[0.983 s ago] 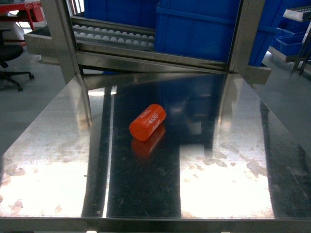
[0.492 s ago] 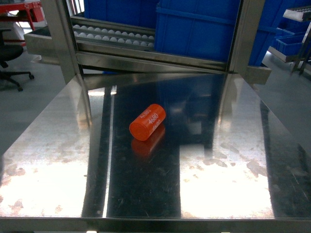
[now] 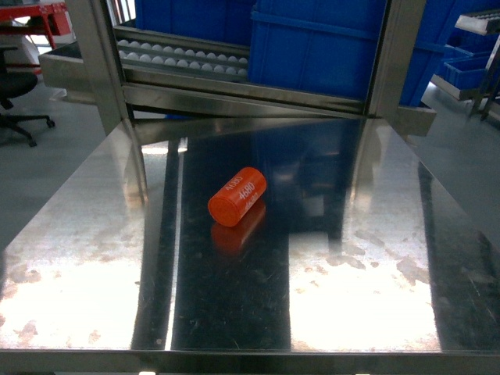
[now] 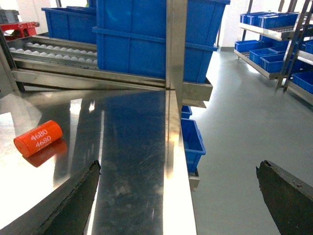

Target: Pick capacitor and pack into box

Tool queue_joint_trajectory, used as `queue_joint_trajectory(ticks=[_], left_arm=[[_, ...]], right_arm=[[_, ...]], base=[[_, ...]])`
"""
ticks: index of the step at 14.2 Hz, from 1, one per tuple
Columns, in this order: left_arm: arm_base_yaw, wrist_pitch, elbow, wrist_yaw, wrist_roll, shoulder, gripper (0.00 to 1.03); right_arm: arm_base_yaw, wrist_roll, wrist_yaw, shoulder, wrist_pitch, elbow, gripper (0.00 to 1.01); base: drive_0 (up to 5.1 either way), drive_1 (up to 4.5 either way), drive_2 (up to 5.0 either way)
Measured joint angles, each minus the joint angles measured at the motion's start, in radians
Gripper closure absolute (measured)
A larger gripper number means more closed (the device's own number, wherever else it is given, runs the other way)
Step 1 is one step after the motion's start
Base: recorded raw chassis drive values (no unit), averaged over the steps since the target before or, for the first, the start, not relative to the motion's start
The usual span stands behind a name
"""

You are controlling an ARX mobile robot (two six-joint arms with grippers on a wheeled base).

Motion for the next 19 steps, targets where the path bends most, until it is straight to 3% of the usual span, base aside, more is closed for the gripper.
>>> queue_joint_trajectory(ticks=[19], left_arm=[[0.0, 0.0, 0.0, 0.0, 0.0, 0.0, 0.05]], right_arm=[[0.0, 0.0, 0.0, 0.0, 0.0, 0.0, 0.03]], base=[[0.0, 0.0, 0.0]])
